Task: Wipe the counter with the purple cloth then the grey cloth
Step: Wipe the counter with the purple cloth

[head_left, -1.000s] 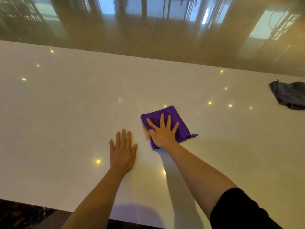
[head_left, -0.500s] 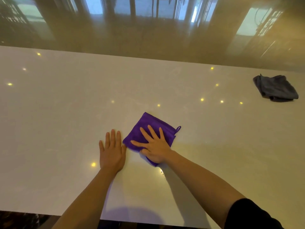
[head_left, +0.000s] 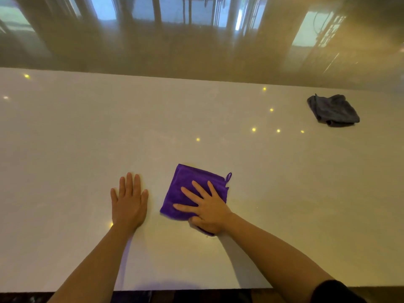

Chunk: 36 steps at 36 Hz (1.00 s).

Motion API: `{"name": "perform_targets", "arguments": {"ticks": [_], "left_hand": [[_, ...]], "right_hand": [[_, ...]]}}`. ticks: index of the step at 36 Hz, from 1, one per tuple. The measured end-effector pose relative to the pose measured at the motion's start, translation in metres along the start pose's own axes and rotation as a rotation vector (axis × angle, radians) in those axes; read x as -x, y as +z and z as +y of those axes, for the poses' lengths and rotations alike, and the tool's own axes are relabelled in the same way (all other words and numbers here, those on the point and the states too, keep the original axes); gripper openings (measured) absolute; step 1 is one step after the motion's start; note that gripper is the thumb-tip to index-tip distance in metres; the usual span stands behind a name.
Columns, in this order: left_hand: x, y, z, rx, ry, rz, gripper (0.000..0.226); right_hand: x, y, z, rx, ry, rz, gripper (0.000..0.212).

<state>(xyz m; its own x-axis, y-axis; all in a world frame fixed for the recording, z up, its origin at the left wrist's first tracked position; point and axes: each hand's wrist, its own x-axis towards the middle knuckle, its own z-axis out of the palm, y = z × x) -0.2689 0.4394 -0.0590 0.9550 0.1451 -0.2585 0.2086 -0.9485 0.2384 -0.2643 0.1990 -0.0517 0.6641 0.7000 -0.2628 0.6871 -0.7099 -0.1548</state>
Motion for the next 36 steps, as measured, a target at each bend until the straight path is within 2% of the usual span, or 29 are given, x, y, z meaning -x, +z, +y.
{"name": "perform_targets", "arguments": {"ticks": [7,21,31,36], "left_hand": [[-0.002,0.002,-0.001,-0.004,-0.02,0.007,0.056],[-0.001,0.002,0.001,-0.018,-0.031,0.029,0.056],[0.001,-0.001,0.005,-0.029,-0.037,0.01,0.056],[0.001,-0.001,0.005,-0.019,-0.031,0.002,0.056]], "right_hand": [[0.026,0.006,0.027,-0.014,0.101,0.011,0.052],[0.128,0.013,0.12,-0.081,0.643,-0.004,0.056],[0.123,0.021,0.097,-0.093,0.804,0.011,0.052],[0.111,0.024,0.069,-0.125,0.825,0.02,0.055]]}}
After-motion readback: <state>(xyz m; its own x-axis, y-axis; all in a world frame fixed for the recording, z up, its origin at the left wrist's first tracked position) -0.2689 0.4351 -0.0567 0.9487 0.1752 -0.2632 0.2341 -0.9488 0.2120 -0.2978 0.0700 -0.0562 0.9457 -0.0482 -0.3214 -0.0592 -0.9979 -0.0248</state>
